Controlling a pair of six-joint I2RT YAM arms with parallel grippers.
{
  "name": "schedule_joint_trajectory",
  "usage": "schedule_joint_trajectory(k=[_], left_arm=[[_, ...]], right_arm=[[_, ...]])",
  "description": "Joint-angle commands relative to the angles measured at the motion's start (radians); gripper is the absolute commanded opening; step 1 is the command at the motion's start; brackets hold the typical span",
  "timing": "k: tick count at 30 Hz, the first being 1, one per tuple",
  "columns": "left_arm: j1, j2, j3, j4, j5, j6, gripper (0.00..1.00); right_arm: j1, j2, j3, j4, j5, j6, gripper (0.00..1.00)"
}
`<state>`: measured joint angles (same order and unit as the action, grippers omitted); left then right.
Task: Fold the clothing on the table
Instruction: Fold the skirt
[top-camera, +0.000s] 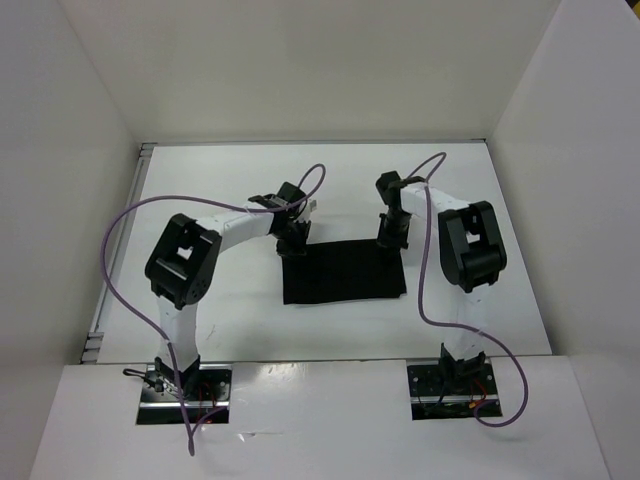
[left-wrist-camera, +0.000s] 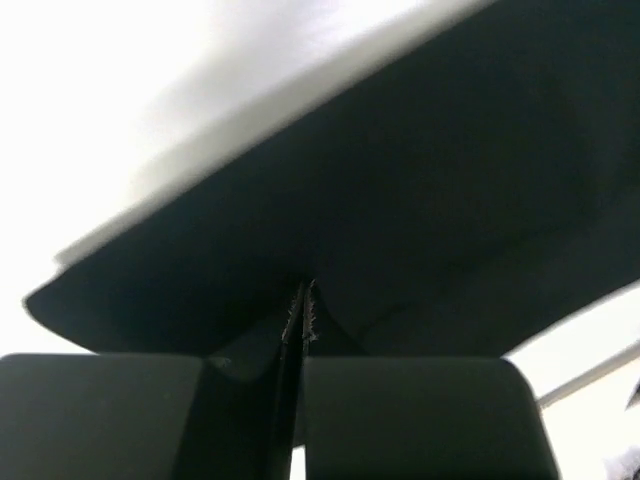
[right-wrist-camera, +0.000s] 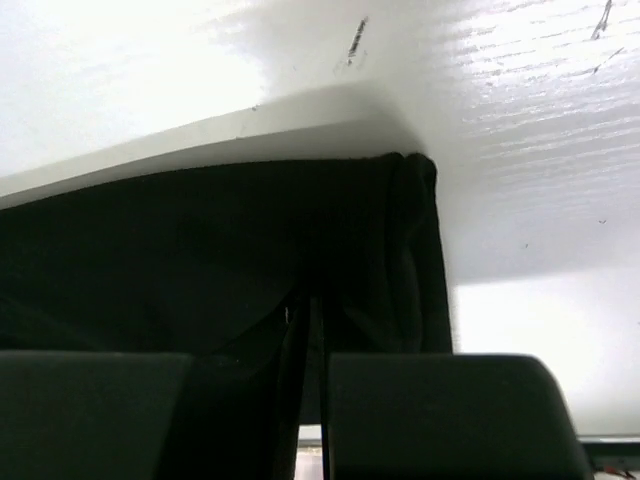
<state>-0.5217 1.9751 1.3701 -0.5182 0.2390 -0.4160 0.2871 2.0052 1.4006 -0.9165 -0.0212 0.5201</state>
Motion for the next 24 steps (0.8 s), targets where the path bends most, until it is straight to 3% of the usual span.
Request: schedule_joint_trajectory(k=[1, 10, 14, 16, 17, 20, 22, 24], left_arm=[[0.032, 0.017, -0.006, 0.047, -0.058, -0.009, 0.03], [0.158, 0.062, 0.013, 0.076, -0.102, -0.038, 0.02], [0.181, 0.056, 0.044, 0.041, -0.079, -0.026, 0.02], [0.181, 0.007, 0.044, 0.041, -0.041, -0.015, 0.08], [0.181, -0.014, 0.044, 0.041, -0.021, -0.015, 0.12], [0.164, -0.110, 0.018, 0.041, 0.032, -0.015, 0.31], [0.144, -0.163, 0.007, 0.041, 0.055, -0.015, 0.37], [0.131, -0.183, -0.006, 0.041, 0.094, -0.015, 0.37]], right_arm=[[0.014, 0.042, 0.021, 0.065, 0.007, 0.000, 0.11], [0.129, 0.093, 0.003, 0.107, -0.123, -0.009, 0.11], [0.129, 0.026, 0.032, 0.097, -0.059, -0.009, 0.12], [0.129, -0.064, 0.032, 0.088, -0.040, -0.019, 0.23], [0.129, -0.097, 0.023, 0.088, -0.027, -0.029, 0.33], [0.129, -0.203, -0.023, 0.079, -0.016, -0.038, 0.49], [0.116, -0.242, -0.069, 0.067, -0.026, -0.038, 0.50], [0.116, -0.243, -0.104, 0.067, -0.026, -0.029, 0.52]])
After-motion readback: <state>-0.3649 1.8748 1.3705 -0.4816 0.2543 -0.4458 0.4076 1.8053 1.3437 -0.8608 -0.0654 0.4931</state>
